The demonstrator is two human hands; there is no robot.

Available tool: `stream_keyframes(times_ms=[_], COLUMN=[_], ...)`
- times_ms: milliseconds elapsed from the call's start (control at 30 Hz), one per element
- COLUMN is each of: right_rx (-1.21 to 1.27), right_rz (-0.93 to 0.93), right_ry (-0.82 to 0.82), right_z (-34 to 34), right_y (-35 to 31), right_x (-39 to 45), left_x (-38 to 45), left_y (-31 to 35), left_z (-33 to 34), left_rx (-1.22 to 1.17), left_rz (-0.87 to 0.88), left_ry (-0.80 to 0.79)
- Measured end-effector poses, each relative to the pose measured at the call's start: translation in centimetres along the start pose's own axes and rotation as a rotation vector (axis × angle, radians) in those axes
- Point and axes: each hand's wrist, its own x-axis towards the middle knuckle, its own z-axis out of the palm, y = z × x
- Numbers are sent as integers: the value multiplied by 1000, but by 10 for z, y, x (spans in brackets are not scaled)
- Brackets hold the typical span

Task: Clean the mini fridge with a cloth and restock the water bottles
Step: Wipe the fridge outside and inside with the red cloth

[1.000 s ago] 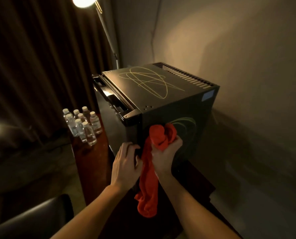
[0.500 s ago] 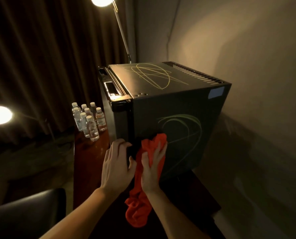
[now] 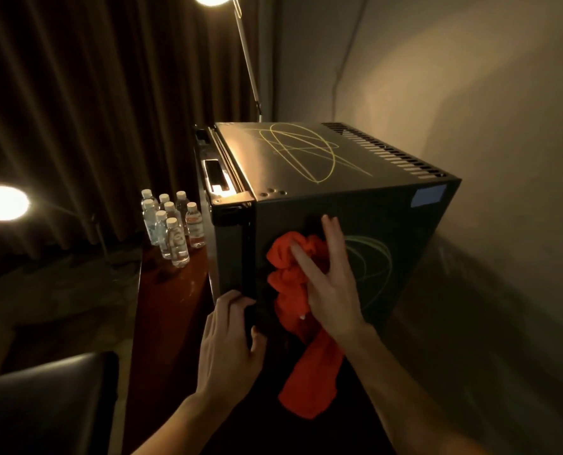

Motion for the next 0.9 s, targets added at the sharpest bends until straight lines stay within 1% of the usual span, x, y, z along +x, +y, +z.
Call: stream_keyframes(times_ms=[100,167,200,233,300,333,367,500,567,667,733,800,867,900], right_rx=[-91,-83,-59,-26,27,48,63,126,136,35,-31,-52,-64,-79], right_rz=[359,559,639,713,816,819,796,734,656,569,639,692,632,574], right_ry=[187,227,221,175,12,-48,-73,-82,-61,48,103,100,62,13], right_z=[20,31,35,40,48,51,54,54,45,20,5,-2,4,9], right_y=[-19,-32,-40,-49,-67,-76,-83,-78,-68,-31,2,20,19,17], right_x=[-22,-27,-26,-25,-28,-31,-35,-38,-33,-15,-3,-1,-10,-20], left_x=[3,4,4,4,6,6,6,6,9,16,24,32,36,36], left_y=[-5,-6,-7,-7,-9,-10,-12,-17,-16,-8,-3,4,12,15], left_z=[10,15,16,18,20,21,22,25,25,26,29,31,34,38], left_rx=[12,9,10,16,29,27,23,43,42,102,154,227,303,340], left_rz=[-22,-40,-38,-29,-19,-25,-30,18,15,108,183,250,281,296], left_ry=[-12,-17,-18,-19,-25,-27,-30,-6,-3,-1,-11,11,13,2])
